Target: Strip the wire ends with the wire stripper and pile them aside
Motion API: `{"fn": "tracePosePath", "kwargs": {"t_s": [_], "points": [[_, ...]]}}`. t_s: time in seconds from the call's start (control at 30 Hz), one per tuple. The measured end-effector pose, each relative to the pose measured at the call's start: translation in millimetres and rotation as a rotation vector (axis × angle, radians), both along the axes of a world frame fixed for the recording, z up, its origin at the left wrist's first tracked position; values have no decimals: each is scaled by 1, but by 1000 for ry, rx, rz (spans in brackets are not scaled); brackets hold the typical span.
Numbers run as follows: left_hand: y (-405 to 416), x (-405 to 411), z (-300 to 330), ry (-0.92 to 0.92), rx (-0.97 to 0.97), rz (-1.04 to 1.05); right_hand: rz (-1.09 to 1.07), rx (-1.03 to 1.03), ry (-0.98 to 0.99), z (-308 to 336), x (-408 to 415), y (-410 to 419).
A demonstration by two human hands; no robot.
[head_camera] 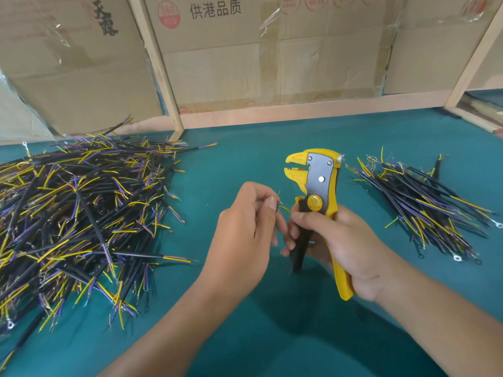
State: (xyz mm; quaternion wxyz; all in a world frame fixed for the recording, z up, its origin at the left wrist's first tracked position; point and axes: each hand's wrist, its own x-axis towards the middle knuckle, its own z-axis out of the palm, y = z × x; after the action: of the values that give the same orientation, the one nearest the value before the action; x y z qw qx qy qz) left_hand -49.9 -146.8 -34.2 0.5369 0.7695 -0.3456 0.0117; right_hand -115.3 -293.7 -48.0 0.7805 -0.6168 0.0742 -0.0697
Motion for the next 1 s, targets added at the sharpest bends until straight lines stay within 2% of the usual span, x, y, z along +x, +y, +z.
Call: {"fn": "tracePosePath", "kwargs": {"t_s": [0.1,0.23,0.47,0.77,1.0], "points": [[-4,-2,-1,161,-66,15,8,-30,-14,0,-1,1],[-3,2,-1,151,-63,-1,28,-66,-26,0,-2,2],[0,3,3,170,-52,-78,17,-13,-11,1,-1,1],[1,3,1,80,-65,28,53,-55,-29,5,-4,5],[3,3,4,-24,7,99,49,-107,-40,7,-7,8]]}}
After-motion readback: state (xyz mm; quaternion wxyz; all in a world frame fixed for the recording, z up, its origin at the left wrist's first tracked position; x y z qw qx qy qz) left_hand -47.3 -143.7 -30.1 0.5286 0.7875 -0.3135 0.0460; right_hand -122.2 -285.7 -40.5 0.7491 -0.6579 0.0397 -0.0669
